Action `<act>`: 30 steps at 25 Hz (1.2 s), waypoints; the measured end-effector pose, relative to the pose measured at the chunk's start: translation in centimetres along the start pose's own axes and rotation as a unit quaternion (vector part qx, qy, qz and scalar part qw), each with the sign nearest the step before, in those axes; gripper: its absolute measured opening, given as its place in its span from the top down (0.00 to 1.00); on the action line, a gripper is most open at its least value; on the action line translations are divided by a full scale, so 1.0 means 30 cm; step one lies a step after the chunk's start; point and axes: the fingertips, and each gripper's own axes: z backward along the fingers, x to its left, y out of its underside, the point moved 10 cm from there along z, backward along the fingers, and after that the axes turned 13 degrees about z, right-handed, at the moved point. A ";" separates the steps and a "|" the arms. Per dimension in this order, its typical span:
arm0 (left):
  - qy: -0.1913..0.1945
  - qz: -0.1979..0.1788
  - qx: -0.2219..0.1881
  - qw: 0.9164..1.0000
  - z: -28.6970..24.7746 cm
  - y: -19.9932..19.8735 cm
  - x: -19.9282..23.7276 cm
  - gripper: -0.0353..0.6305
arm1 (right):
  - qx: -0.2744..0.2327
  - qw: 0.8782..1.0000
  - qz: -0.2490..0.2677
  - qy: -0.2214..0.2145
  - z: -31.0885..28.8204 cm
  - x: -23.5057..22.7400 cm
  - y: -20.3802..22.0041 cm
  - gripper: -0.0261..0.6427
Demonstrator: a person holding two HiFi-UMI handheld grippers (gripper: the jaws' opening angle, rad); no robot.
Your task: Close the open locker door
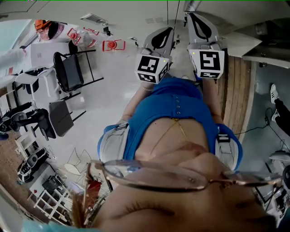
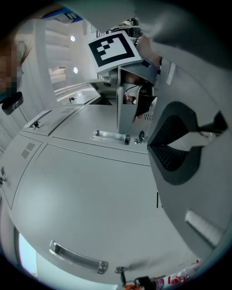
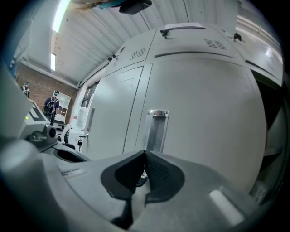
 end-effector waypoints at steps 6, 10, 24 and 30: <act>0.001 -0.003 -0.006 1.000 -0.010 0.001 -0.047 0.95 | 0.009 1.000 -0.004 -0.010 0.054 0.007 0.033 0.96; -0.003 -0.002 -0.011 1.000 -0.008 0.010 -0.078 0.95 | 0.008 1.000 -0.011 -0.017 0.092 0.016 0.050 0.96; -0.011 -0.011 -0.021 1.000 0.032 0.053 -0.213 0.95 | 0.020 0.997 -0.056 -0.046 0.244 0.038 0.122 0.96; -0.013 -0.027 -0.013 0.999 0.052 0.072 -0.274 0.95 | 0.011 0.996 -0.057 -0.062 0.299 0.048 0.128 0.96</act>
